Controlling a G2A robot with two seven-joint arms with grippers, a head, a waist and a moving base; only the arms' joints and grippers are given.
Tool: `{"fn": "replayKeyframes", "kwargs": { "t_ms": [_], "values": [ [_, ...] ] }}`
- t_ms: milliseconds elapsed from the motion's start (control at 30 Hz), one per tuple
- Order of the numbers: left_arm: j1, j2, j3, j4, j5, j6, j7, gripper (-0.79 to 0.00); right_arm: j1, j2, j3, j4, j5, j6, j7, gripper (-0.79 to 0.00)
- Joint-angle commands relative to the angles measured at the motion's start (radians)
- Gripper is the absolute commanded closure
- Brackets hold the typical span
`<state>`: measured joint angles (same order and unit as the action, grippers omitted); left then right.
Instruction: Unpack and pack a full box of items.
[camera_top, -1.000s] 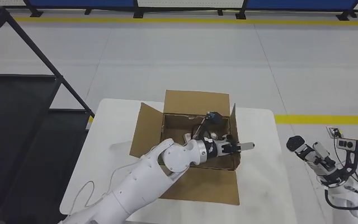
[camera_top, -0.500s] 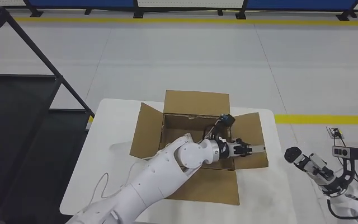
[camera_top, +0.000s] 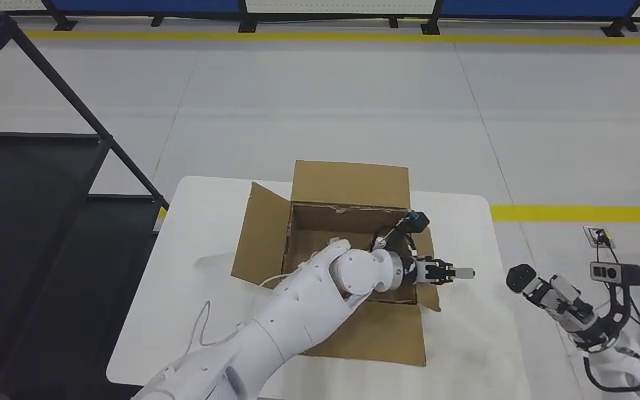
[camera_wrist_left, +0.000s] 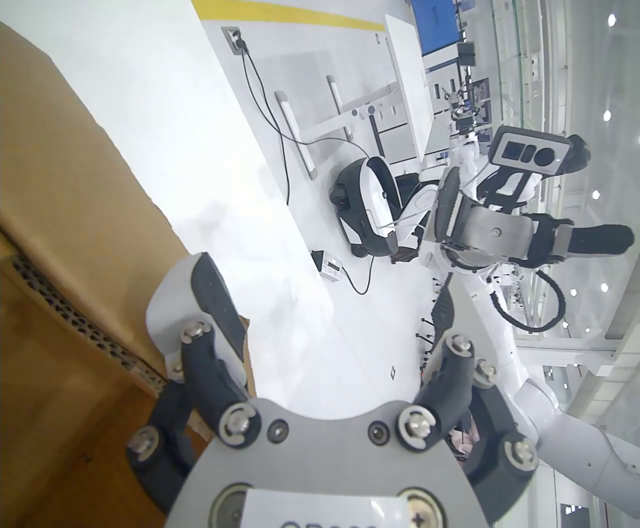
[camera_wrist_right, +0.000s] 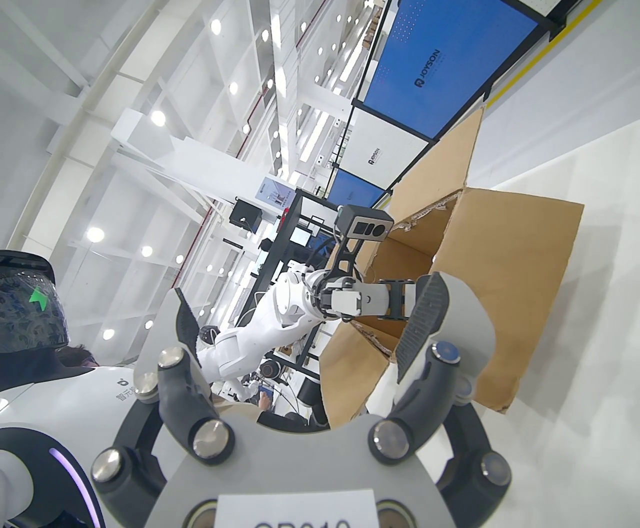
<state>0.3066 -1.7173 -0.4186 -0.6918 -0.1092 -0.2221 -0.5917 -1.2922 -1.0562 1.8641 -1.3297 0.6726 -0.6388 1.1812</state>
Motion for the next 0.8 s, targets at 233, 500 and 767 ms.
{"fn": "replayKeyframes", "kwargs": {
  "t_ms": [233,500,767],
  "values": [
    [-0.014,-0.019,-0.024,0.039,0.015,0.017,-0.085,-0.785,0.025,0.010,-0.020,0.002,0.000,0.004,0.004,-0.785],
    [-0.002,-0.010,-0.062,0.022,0.030,0.019,-0.148,-0.785,0.048,0.018,-0.039,0.001,0.001,0.006,0.006,-0.785],
    [0.028,0.025,-0.143,-0.090,0.052,-0.036,-0.132,-0.785,0.071,0.018,-0.047,0.005,0.019,-0.002,-0.081,-0.785]
  ]
}}
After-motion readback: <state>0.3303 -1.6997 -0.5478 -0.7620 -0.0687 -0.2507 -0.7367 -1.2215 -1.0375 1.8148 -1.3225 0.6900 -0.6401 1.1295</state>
